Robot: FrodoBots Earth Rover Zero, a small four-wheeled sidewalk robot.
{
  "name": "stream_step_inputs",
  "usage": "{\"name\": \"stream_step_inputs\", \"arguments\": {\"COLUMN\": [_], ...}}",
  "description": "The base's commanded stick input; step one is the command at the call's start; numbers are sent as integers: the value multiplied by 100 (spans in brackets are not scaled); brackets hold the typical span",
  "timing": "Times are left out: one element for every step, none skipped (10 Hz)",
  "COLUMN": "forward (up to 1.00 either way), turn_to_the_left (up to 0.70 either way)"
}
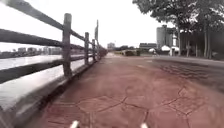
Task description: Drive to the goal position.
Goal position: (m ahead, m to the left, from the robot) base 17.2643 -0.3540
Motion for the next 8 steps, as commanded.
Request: {"name": "stream_step_inputs", "arguments": {"forward": [70, 70, 70, 70, 70, 70, 70, 70], "turn_to_the_left": [0, 0, 0, 0, 0, 0, 0, 0]}}
